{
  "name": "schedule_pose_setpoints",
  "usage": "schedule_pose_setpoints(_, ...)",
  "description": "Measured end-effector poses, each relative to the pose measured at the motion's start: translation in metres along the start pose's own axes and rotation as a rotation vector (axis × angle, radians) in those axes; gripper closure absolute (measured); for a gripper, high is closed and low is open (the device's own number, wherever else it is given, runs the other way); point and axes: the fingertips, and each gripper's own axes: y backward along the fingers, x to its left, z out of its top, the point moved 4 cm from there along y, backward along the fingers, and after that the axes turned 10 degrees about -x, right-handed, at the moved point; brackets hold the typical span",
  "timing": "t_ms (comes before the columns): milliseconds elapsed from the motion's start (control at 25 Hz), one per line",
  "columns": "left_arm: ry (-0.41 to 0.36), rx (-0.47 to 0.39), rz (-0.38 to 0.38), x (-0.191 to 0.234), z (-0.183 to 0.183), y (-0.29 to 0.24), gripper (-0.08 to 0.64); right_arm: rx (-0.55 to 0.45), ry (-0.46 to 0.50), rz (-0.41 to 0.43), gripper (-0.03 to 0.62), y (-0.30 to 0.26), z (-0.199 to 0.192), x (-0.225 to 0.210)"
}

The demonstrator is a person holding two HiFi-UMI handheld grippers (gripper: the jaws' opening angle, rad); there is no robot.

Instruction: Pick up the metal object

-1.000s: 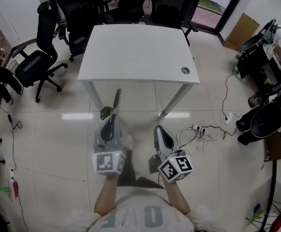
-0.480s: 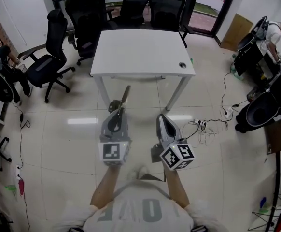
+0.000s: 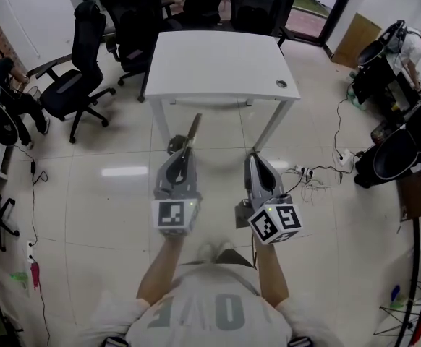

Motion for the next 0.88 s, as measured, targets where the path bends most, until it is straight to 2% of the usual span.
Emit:
schedule_pose_setpoints(480,0.021,0.002,0.028,0.006,-0.001,0.021,0.557,0.002,-0.028,0.009,0.581,0.009,-0.006,0.015)
schedule_pose_setpoints(640,0.024,0.013,0.026,-0.009,-0.005,0.024,0.557,0.037,0.007,-0.003,0.581,0.025,-0.008,0.008)
schedule_pose_setpoints(880,0.021,0.005,0.013,-0.037,0.000,0.022,0.558,0.037,-0.008,-0.042,0.581,0.041,0.003,-0.016)
